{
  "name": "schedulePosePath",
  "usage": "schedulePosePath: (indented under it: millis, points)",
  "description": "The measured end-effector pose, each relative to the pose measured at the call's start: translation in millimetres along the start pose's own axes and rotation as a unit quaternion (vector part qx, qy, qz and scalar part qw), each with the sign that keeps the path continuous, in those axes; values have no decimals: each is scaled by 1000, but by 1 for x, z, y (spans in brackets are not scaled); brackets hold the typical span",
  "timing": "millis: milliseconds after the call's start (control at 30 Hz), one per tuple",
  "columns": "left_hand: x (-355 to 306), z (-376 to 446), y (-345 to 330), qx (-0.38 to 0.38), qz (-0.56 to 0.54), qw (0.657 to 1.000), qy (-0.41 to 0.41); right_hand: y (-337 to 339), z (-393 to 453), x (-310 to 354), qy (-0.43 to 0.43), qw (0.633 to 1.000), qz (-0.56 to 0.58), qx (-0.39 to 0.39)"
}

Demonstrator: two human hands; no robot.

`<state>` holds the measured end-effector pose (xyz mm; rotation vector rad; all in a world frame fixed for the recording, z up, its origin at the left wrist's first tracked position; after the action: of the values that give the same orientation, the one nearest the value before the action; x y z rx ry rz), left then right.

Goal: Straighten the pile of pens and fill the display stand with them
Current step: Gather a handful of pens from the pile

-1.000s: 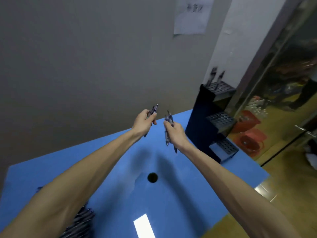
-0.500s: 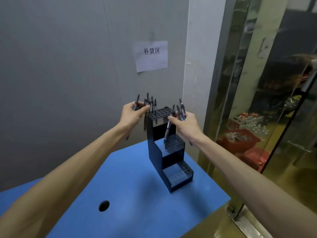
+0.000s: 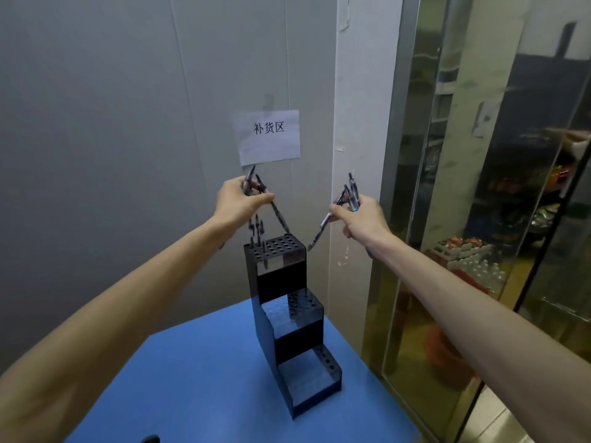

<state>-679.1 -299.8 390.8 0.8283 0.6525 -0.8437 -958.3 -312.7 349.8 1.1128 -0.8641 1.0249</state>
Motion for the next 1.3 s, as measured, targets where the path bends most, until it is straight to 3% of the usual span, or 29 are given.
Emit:
schedulePosePath:
  millis: [300,567,900,1167,1300]
  points:
    - [32,63,-42,41,197,979,-35,-42,108,11,55,996,-62,41]
    - [64,79,-58,54,275,960,-22,-92,162,-5,122,982,-112,94]
    - [54,66,-78,5,369,929,20,-115,197,-23,220,948,-119,197]
    - [49,65,-80,-17,422,905,58,-133,198,-19,276,923,-132,234]
    - [56,65,-86,8,435,898,62,-141,191,-15,302,906,-155,251]
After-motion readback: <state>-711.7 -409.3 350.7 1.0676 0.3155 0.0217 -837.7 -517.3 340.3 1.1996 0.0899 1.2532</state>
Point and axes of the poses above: each hand's wrist, its own z-axis towards the middle knuckle, its own y-axis out of the back of the hand, x = y × z, the point moved 7 cm from there along z, towards the middle knuckle, and after that the axes turned 7 degrees about -y, right-handed, at the moved point
